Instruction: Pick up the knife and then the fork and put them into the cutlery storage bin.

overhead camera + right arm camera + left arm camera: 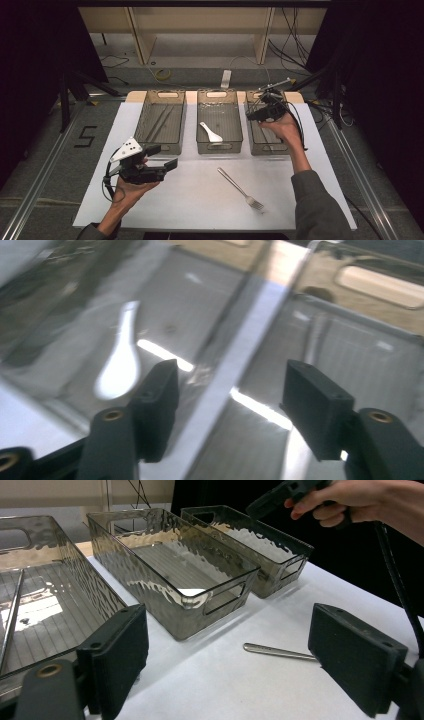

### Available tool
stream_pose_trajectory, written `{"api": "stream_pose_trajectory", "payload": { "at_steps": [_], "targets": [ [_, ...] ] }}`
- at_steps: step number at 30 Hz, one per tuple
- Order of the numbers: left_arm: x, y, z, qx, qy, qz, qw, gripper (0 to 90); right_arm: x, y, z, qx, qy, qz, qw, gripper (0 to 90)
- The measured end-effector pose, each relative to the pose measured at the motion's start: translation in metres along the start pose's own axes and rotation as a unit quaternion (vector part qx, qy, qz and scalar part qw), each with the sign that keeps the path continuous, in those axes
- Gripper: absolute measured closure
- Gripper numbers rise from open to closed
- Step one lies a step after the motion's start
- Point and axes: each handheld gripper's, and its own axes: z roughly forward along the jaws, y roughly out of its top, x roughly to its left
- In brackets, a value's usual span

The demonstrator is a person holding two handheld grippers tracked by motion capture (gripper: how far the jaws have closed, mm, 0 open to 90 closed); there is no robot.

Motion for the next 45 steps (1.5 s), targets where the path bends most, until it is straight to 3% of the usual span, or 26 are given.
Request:
{"api": "stream_pose_trajectory", "payload": {
  "at_steps": [7, 14, 18, 31, 45],
  "targets": [
    [0.000, 0.000, 0.000, 0.002, 0.001, 0.001, 1.0000, 16.0, 0.036, -0.021, -0.018, -0.005, 0.028, -0.059, 0.9978, 32.7],
    [0.001, 0.000, -0.001, 0.000, -0.003, -0.005, 1.0000, 16.0, 0.061, -0.047, -0.031, -0.017, 0.049, -0.086, 0.9949, 32.0],
    [0.000, 0.000, 0.000, -0.001, -0.003, -0.004, 1.0000, 16.0, 0.073, -0.062, -0.033, -0.008, 0.062, -0.099, 0.9931, 31.5],
    [0.000, 0.000, 0.000, -0.001, -0.003, -0.004, 1.0000, 15.9, 0.088, -0.085, -0.025, 0.020, 0.067, -0.121, 0.9903, 31.6],
    [0.000, 0.000, -0.001, -0.001, -0.003, -0.003, 1.0000, 16.0, 0.097, -0.094, -0.019, 0.044, 0.076, -0.125, 0.9882, 29.1]
  ]
}}
